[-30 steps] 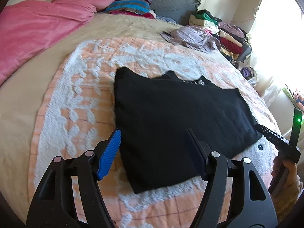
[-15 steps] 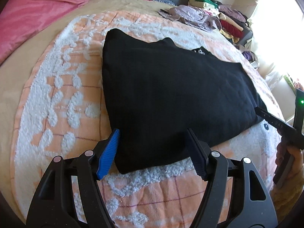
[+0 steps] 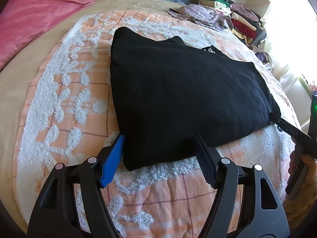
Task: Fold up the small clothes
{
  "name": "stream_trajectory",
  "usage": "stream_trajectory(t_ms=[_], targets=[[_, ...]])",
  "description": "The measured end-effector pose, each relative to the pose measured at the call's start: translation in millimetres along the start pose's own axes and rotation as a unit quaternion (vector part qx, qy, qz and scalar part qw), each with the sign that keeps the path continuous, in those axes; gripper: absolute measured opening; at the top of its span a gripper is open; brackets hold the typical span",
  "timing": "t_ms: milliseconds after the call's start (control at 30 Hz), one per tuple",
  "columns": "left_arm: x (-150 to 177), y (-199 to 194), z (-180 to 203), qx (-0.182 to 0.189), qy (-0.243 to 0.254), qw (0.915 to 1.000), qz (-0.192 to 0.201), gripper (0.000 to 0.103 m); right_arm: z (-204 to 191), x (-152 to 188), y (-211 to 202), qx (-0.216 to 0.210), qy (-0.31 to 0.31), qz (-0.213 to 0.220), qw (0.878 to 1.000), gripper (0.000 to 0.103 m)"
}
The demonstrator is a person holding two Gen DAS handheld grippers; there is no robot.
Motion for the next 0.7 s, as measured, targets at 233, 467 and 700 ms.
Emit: stream_trajectory(t_ms=[233,467,700], targets=[[5,-7,1,-0.004,0.001,1.0,-0.004,0.065,-2,9,-8,-0.013,0.004,-0.009,1.0,0.09],[8,-12,2,-0.01,0.004,0.9999,-0.001,0.075,-6,12,-18,-0.016,-0.001,-0.003,1.0,0.095],[9,-24,0,-0.009,0.0,0.9999,0.006,0.09,-13,14,-28,-0.024,-0.011,0.002,1.0,0.098]])
Point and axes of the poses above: each gripper's, at about its wrist camera, not at the fingertips, and y roughly the way its jaws point, z to its right, x to its underside, the point moved 6 cm from there along y, roughly the way its jaws point, and after that the axes turned 8 degrees about z, right-handed, at the moved point
